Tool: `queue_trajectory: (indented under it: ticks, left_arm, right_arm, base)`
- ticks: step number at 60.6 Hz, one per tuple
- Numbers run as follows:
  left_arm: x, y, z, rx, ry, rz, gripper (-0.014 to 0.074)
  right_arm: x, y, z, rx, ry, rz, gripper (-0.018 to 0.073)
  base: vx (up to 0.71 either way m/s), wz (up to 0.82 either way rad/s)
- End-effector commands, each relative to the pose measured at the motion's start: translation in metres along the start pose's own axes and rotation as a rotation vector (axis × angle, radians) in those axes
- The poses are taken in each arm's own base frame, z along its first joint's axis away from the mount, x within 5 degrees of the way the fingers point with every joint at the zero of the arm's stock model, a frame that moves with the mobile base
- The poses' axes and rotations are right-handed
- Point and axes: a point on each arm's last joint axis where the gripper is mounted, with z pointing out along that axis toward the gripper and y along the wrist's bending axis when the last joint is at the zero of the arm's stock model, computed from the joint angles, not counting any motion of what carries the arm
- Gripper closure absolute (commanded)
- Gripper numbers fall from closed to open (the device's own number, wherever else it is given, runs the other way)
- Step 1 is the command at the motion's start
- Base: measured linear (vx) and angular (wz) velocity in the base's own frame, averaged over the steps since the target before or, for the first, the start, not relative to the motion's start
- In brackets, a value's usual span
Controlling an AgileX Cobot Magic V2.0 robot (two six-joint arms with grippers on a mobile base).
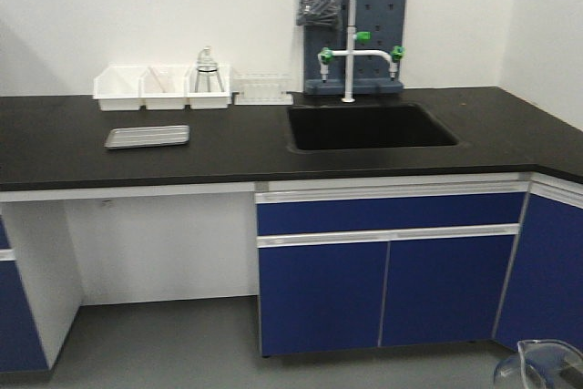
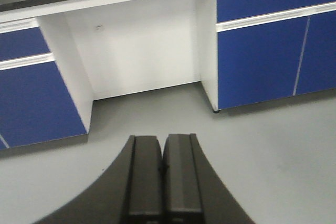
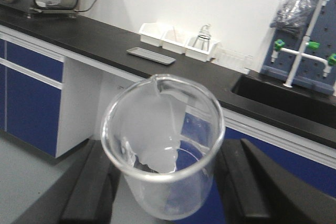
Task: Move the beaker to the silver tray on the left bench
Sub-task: 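Drive the base to the bench with the silver tray, holding the beaker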
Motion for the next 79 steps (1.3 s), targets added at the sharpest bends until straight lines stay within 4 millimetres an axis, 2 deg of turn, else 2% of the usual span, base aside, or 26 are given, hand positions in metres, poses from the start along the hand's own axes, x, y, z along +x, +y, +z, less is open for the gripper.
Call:
queue_trajectory:
  ticks: [1, 36, 59, 79]
  left_arm:
    - [-0.0008, -0.0006, 0.0016, 0.004, -0.063, -0.003, 0.0595]
    - [-0.0008, -0.0006, 0.0016, 0.004, -0.063, -0.003, 0.0595]
    - [-0.0008, -0.0006, 0.0016, 0.004, -0.063, -0.003, 0.0595]
    - [-0.0008, -0.0006, 0.0016, 0.004, -0.063, -0.003, 0.0595]
  right_arm:
    - [-0.0134, 0.0005, -0.0001, -0.023, -0.068, 0.008, 0.0573]
    - [-0.0133, 0.0005, -0.0001, -0.022, -0.067, 0.008, 0.0573]
    - [-0.0133, 0.0005, -0.0001, -0.022, -0.067, 0.008, 0.0573]
    - [-0.0133, 0.0005, -0.0001, -0.022, -0.067, 0.008, 0.0573]
  base:
    - [-0.01, 0.30]
    - [0.09, 0.44]
    - [0.22, 0.59]
    - [0.29, 0.27]
